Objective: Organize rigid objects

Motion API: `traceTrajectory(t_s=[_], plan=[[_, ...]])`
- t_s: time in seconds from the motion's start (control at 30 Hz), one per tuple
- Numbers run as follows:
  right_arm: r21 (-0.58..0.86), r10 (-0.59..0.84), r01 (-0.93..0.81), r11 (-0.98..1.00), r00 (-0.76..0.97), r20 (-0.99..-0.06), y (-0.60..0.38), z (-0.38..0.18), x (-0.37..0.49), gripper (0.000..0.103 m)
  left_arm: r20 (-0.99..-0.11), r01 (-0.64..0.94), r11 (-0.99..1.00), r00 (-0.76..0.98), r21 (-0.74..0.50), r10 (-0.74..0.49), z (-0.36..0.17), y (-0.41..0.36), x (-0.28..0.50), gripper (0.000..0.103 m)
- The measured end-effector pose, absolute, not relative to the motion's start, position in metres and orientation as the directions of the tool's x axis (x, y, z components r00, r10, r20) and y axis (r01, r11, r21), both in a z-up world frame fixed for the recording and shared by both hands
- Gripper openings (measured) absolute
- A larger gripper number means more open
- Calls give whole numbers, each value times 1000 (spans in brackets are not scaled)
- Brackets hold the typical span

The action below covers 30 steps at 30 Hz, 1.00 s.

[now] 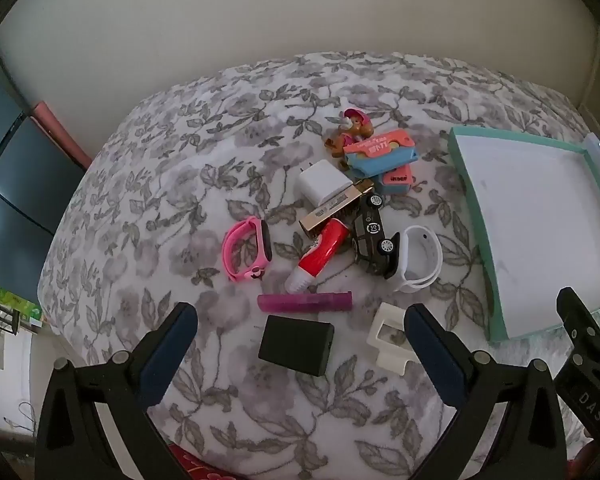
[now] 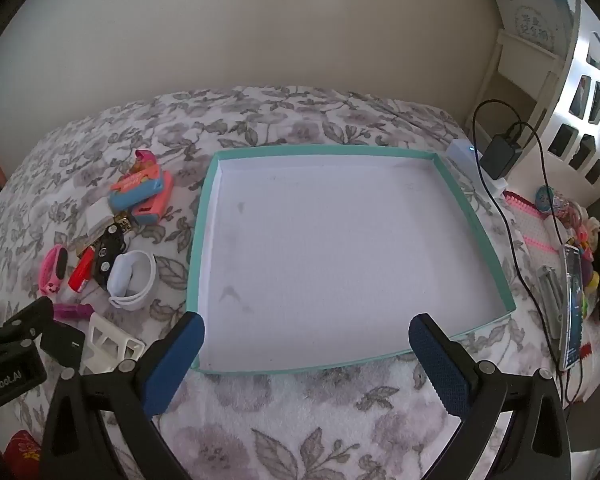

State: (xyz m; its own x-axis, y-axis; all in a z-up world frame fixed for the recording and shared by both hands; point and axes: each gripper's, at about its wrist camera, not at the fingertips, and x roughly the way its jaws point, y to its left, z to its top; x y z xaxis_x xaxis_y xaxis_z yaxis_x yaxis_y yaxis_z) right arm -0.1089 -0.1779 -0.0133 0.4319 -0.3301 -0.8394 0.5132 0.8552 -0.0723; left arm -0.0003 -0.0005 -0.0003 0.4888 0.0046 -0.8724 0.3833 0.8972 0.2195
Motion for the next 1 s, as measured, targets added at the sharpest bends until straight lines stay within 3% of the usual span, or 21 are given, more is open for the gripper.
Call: traceTrajectory(t_s=[1.0], plan=[[-62, -319, 516, 854, 426, -847, -178, -16, -108, 103, -885, 390, 899, 466, 200, -5, -4, -2, 1, 103]])
